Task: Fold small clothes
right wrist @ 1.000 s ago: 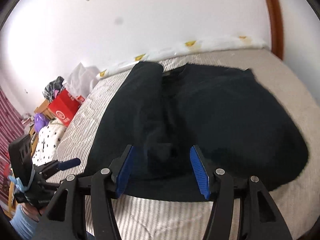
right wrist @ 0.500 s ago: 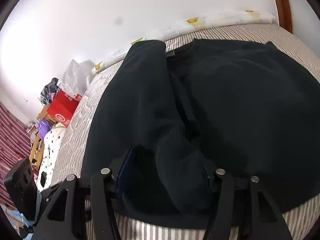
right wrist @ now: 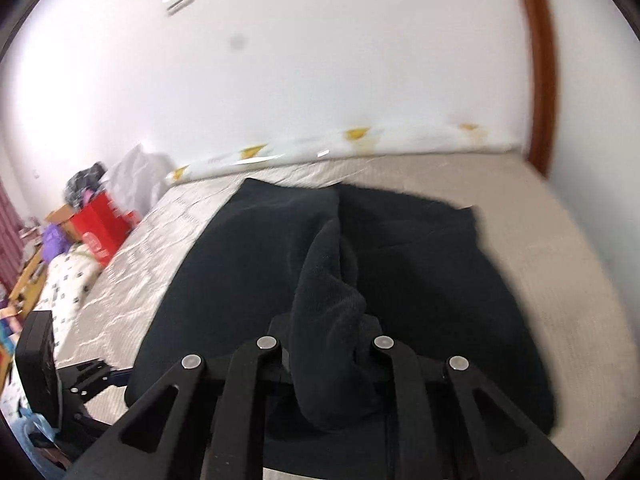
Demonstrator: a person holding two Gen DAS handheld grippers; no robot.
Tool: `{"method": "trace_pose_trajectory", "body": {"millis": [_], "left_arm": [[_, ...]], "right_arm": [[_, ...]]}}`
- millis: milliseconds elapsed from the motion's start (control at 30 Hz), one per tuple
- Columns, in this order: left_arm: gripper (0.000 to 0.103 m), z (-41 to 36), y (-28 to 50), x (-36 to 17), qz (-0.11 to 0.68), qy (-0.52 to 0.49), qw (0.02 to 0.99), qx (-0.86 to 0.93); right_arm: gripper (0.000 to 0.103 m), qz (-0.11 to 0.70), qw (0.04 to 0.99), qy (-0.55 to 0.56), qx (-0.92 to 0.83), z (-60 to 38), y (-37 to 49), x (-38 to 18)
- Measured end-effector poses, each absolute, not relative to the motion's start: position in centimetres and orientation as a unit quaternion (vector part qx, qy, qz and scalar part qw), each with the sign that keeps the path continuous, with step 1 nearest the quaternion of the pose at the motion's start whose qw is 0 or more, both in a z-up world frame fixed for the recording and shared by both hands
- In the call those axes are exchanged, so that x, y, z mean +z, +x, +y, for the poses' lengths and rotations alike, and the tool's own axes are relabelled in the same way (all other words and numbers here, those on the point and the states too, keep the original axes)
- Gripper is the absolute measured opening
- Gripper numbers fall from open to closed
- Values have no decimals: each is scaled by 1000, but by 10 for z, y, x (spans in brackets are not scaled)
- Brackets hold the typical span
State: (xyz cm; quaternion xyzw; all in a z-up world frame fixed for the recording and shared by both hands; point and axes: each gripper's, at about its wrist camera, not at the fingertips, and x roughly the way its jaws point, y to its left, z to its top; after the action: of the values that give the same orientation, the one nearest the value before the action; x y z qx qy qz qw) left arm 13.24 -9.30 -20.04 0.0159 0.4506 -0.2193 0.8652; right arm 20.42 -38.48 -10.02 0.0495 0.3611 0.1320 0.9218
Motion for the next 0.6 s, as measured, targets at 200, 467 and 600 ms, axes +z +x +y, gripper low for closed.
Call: {"method": "trace_pose_trajectory", "body": {"millis": [200,467,600], "left_arm": [[68,-132,130,-193,440,41,860,-256],[41,-161,136,-195,444,37,856,-262],[23,-164,131,-196,442,45,858,-259]], "right_arm": [[15,349,935,38,42,-465,184,-100],[34,393,916,87,6,-513,171,-155],[45,400,910,108,-11,-517,164,-165]]}}
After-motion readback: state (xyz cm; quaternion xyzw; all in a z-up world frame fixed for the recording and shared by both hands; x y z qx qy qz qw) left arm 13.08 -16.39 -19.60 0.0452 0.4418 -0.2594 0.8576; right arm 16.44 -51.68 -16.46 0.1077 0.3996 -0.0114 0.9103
